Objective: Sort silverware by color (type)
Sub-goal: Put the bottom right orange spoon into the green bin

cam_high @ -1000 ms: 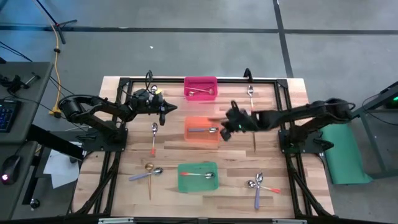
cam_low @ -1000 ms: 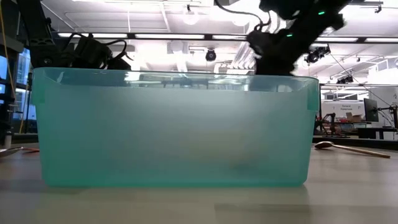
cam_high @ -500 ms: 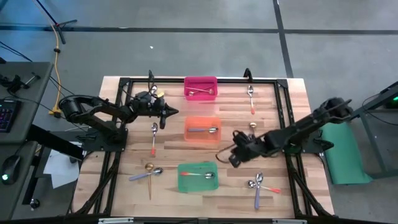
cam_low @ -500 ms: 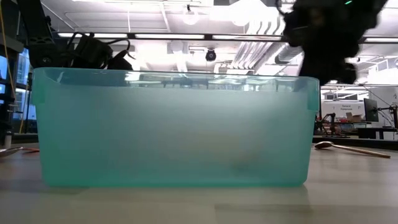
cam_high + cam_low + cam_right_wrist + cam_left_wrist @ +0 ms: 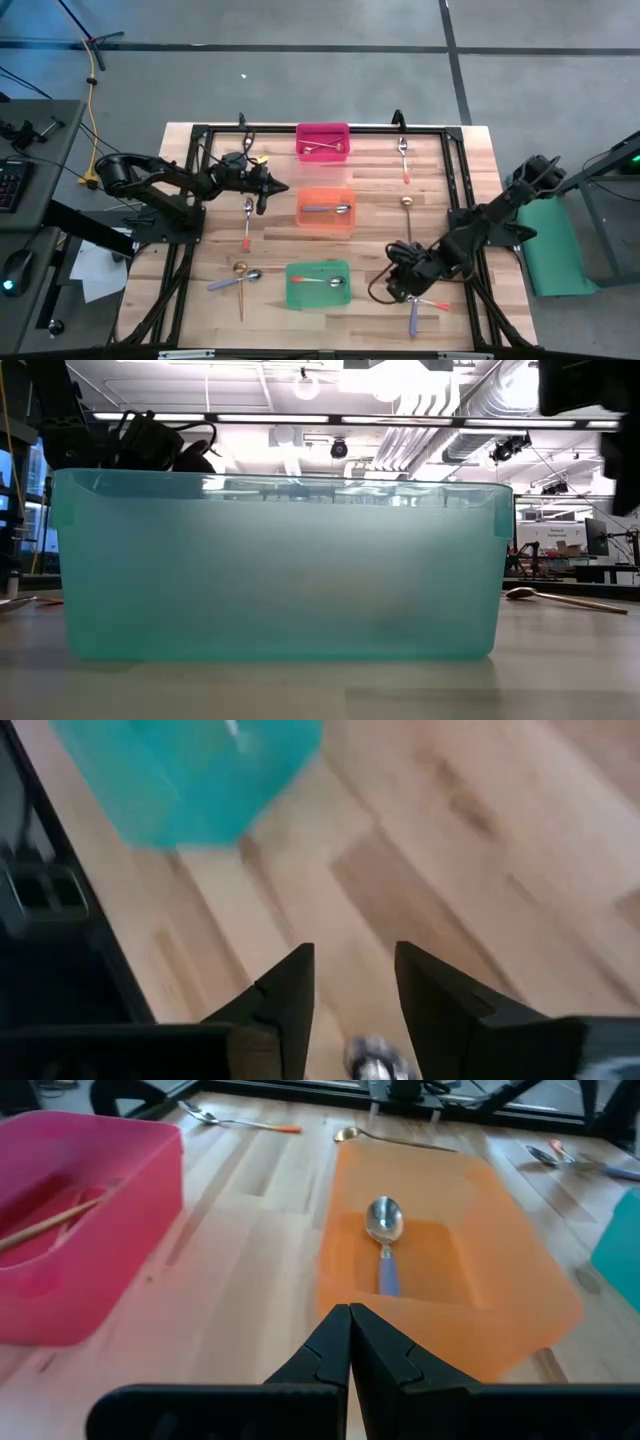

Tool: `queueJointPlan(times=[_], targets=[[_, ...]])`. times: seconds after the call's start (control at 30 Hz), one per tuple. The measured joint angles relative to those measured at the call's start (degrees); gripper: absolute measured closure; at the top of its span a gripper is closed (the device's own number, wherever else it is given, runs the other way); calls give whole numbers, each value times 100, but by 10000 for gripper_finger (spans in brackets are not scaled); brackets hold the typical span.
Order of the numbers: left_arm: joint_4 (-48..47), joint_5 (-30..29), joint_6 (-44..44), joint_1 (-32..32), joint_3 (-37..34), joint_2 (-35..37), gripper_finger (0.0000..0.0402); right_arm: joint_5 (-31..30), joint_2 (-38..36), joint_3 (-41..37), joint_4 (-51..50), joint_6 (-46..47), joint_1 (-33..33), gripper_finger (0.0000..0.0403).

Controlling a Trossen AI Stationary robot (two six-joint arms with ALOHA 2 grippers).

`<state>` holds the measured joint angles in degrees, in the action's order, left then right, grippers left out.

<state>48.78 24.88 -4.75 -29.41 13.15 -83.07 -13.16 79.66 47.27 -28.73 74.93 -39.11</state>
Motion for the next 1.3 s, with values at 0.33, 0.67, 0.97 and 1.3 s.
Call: queueJointPlan(times=[0.33,0.67,0.97,1.3], targets=[[-78,-17,-2,346,0,-2,401,470,920,1254,-1582,-193,-646,276],[-125,-426,-92,628,0,-2,401,1053,2068,1696,-1813,-394,-944,276],[-149,-654,-45,894,0,-2,401,1044,2240,1627,-1809,-466,-938,276],[-277,-793,2,1118,0,-2,401,1067,2242,1154,-1599,-288,-888,276]])
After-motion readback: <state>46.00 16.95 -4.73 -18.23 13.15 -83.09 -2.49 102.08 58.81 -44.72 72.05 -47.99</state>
